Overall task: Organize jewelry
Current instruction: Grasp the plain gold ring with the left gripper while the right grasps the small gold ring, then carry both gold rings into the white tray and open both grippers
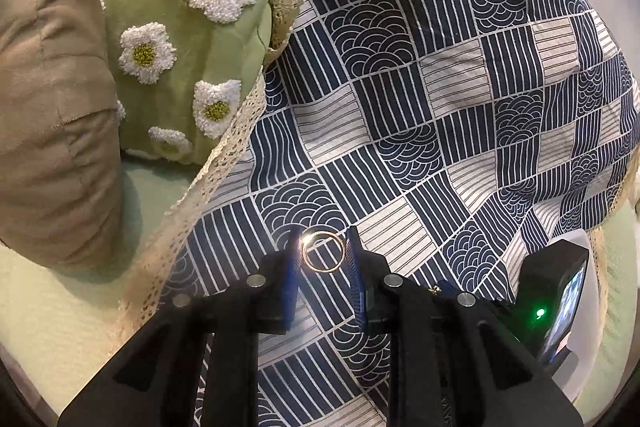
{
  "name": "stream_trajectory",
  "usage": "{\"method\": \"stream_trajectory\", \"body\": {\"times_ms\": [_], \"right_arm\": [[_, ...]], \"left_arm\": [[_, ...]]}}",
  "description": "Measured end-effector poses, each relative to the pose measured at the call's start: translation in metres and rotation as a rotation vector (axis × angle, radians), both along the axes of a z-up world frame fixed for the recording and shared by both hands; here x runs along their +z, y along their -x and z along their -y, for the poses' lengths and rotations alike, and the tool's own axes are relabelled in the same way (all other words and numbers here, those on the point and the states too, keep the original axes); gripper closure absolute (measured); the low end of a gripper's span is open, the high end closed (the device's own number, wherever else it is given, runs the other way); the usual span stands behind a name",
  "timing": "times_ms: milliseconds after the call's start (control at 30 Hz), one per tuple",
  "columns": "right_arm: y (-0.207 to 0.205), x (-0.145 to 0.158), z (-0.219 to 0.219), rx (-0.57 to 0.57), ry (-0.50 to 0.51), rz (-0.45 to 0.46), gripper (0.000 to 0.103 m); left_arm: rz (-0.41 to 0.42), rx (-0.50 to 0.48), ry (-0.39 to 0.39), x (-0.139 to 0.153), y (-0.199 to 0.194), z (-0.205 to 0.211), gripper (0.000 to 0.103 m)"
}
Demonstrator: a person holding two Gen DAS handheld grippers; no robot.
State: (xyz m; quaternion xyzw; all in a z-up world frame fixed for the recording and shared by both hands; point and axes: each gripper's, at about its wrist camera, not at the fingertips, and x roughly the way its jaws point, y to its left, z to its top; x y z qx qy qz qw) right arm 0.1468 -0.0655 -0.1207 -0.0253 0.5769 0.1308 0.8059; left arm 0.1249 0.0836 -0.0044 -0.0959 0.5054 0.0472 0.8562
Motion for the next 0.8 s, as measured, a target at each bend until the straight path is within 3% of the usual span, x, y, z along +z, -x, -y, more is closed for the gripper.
{"method": "stream_trajectory", "body": {"times_ms": [233,467,633,800], "right_arm": [[0.0,0.015,0.011,-0.01,-0.029,0.011,0.095],[0.014,0.079,0.049,-0.054,-0.115,0.113,0.095],[0.028,0.124,0.111,-0.14,-0.147,0.172,0.095],[0.052,0.147,0.192,-0.275,-0.004,0.199,0.095]], "left_arm": [[-0.001,-0.01,-0.012,-0.003,-0.001,0.003,0.082],[0.053,-0.08,-0.022,0.019,0.004,0.025,0.082],[0.105,-0.208,-0.052,0.043,0.015,0.077,0.082],[0.134,-0.424,-0.033,0.048,0.035,0.168,0.082]]}}
